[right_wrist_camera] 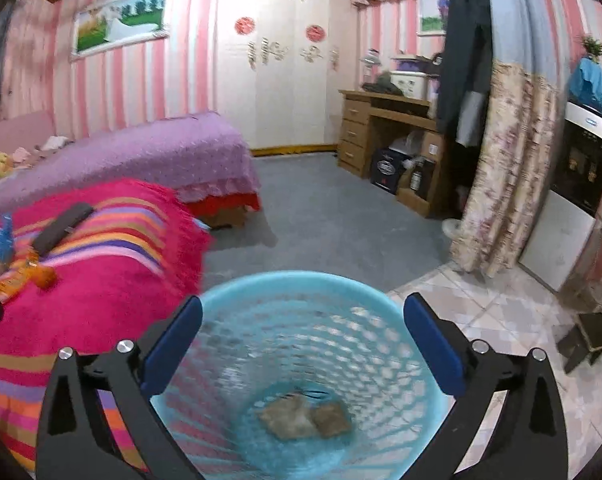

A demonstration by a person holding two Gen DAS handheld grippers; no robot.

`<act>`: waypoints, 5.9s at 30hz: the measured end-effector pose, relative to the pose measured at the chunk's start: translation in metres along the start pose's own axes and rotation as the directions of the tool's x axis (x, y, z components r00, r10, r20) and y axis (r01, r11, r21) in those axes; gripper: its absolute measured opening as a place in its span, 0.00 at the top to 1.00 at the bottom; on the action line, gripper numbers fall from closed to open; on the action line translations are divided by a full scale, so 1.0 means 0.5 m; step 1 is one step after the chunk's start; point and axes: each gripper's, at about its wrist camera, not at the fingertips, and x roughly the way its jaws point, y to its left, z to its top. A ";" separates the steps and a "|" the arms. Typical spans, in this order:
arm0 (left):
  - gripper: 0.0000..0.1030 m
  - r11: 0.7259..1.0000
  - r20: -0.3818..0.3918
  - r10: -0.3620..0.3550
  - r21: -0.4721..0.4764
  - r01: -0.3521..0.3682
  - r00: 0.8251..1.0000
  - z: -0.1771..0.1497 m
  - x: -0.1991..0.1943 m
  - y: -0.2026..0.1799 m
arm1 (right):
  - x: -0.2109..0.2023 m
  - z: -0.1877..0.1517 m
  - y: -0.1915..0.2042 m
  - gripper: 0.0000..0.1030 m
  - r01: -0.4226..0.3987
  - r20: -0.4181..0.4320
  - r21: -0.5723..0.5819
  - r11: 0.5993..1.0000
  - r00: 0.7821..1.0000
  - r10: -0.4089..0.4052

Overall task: Collect trash
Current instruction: 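Grasp the small orange with the right gripper while the left gripper grasps the brown crumpled cloth, then carry the orange and brown cloth to the light-blue basket and release both, then move both open grippers back over the remaining items on the bed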

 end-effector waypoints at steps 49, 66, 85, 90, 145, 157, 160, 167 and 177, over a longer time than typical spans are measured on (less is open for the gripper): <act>0.26 0.959 -0.149 0.202 -0.172 -0.227 0.968 -0.061 0.083 0.442 | 0.082 -0.008 0.515 0.76 -0.410 -0.207 -0.328 0.851 0.910 0.359; 0.59 0.944 -0.103 0.233 -0.217 -0.250 0.967 -0.046 0.003 0.430 | 0.055 0.002 0.463 0.76 -0.426 -0.166 -0.296 0.855 0.904 0.393; 0.59 0.968 0.000 0.215 -0.133 -0.213 0.977 -0.036 -0.080 0.219 | -0.037 -0.011 0.218 0.76 -0.313 -0.080 -0.300 0.901 0.950 0.303; 0.59 0.988 0.007 0.133 -0.075 -0.132 0.991 -0.017 -0.045 0.086 | -0.007 0.003 0.070 0.76 -0.212 -0.065 -0.223 0.951 0.977 0.202; 0.05 0.945 -0.051 0.268 -0.180 -0.272 0.962 -0.118 -0.131 0.466 | -0.052 -0.021 0.426 0.05 -0.315 -0.058 -0.188 0.930 0.949 0.310; 0.05 0.922 -0.080 0.288 -0.248 -0.299 0.954 -0.138 -0.120 0.552 | -0.048 -0.036 0.477 0.04 -0.326 -0.068 -0.216 0.920 0.945 0.319; 0.05 0.925 -0.066 0.290 -0.235 -0.297 0.955 -0.138 -0.126 0.549 | -0.046 -0.038 0.477 0.04 -0.319 -0.069 -0.221 0.922 0.948 0.311; 0.05 0.921 -0.081 0.302 -0.234 -0.313 0.950 -0.148 -0.114 0.561 | -0.048 -0.029 0.476 0.04 -0.302 -0.045 -0.231 0.925 0.953 0.300; 0.05 0.919 -0.070 0.303 -0.244 -0.311 0.950 -0.151 -0.116 0.570 | -0.046 -0.032 0.493 0.04 -0.306 -0.054 -0.234 0.923 0.952 0.302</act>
